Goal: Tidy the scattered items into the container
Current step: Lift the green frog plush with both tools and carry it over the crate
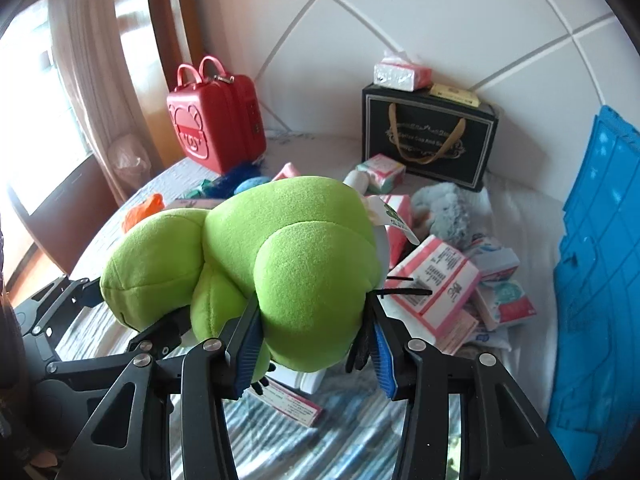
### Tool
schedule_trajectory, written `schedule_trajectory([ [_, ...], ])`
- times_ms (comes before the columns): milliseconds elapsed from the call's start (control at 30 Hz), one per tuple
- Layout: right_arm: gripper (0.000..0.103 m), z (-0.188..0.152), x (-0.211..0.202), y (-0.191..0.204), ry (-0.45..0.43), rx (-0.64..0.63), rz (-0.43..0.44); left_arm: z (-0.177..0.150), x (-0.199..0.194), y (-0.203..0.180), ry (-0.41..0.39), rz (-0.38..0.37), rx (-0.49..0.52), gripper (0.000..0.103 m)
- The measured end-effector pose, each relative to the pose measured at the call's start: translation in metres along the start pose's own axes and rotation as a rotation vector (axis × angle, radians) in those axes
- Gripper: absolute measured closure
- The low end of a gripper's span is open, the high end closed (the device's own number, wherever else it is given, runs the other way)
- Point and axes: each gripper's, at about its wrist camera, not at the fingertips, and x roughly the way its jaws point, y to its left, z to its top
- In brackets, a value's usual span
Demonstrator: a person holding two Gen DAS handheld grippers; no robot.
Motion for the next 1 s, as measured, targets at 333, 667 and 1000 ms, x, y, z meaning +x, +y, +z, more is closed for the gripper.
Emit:
schedule_trajectory([
  [333,0.057,0.019,-0.118,0.009,-0.2,0.068,-0.15,0.048,-0.09,-0.021,-0.219,-0.13,0.133,0.036],
  [667,0.057,0.01,-0.269,-0.024,-0.379,0.155,-0.377,0.086,-0.196,-0.115,-0.432,-0.336,0.277,0.036],
  [1000,0.057,-0.043,-0.411,-0.148,-0.383,0.198,-0.548,0.088,-0.268,-0.304,-0.394,-0.501,0.369,0.036],
])
